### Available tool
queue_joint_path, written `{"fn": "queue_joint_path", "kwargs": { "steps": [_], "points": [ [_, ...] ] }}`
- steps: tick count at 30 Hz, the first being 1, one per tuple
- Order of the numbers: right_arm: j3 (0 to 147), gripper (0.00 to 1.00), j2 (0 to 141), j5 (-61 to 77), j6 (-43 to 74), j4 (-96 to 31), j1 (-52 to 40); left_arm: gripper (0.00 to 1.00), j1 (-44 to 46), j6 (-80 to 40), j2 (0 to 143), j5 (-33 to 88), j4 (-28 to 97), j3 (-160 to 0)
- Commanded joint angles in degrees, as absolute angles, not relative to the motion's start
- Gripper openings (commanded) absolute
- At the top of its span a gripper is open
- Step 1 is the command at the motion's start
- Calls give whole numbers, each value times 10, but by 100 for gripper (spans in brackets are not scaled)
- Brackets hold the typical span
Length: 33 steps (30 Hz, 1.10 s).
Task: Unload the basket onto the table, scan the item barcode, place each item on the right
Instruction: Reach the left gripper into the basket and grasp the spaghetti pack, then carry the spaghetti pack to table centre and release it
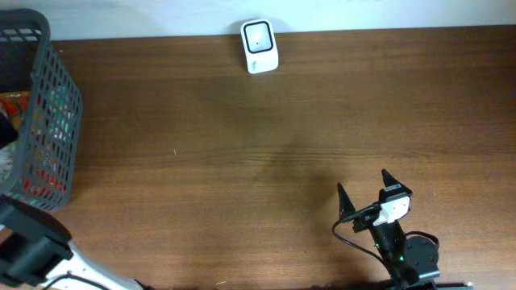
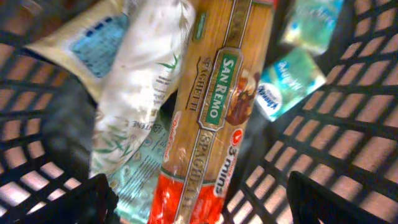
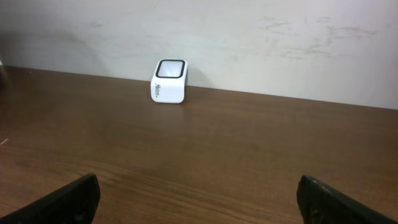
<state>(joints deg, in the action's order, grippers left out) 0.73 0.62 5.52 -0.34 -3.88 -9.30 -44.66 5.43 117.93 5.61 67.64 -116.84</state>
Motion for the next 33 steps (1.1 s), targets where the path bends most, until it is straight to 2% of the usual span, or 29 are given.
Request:
{"fn": "queue_joint_path", "kwargs": {
  "steps": [1, 4, 6, 7, 10, 12, 16, 22, 26, 29, 33],
  "points": [
    [3, 99, 2, 58, -2, -40, -90, 89, -449, 90, 1249, 62, 673, -1169],
    [3, 99, 3, 58, -2, -40, -90, 88, -442, 105, 1301, 67, 656, -1158],
    [3, 99, 3, 58, -2, -40, -90, 79, -434, 118, 1319, 67, 634, -1131],
    [3, 99, 3, 58, -2, -40, -90, 70, -430, 120, 1322, 67, 619, -1114],
    [3, 99, 3, 58, -2, -40, -90, 17, -429, 119, 1322, 66, 609, -1104],
    [3, 99, 3, 58, -2, -40, -90, 0, -429, 118, 1322, 67, 609, -1104],
    [3, 99, 3, 58, -2, -40, -90, 0, -429, 84, 1287, 76, 630, -1152],
    [3, 99, 3, 58, -2, -40, -90, 0, -429, -11, 1043, 140, 620, -1200],
    [3, 99, 3, 58, -2, -40, -90, 0, -403, -27, 942, 185, 587, -1200],
    [3, 99, 3, 58, -2, -40, -90, 0, -311, -33, 889, 198, 601, -1200],
    [3, 99, 3, 58, -2, -40, -90, 0, -101, -32, 885, 154, 696, -1182]
  ]
}}
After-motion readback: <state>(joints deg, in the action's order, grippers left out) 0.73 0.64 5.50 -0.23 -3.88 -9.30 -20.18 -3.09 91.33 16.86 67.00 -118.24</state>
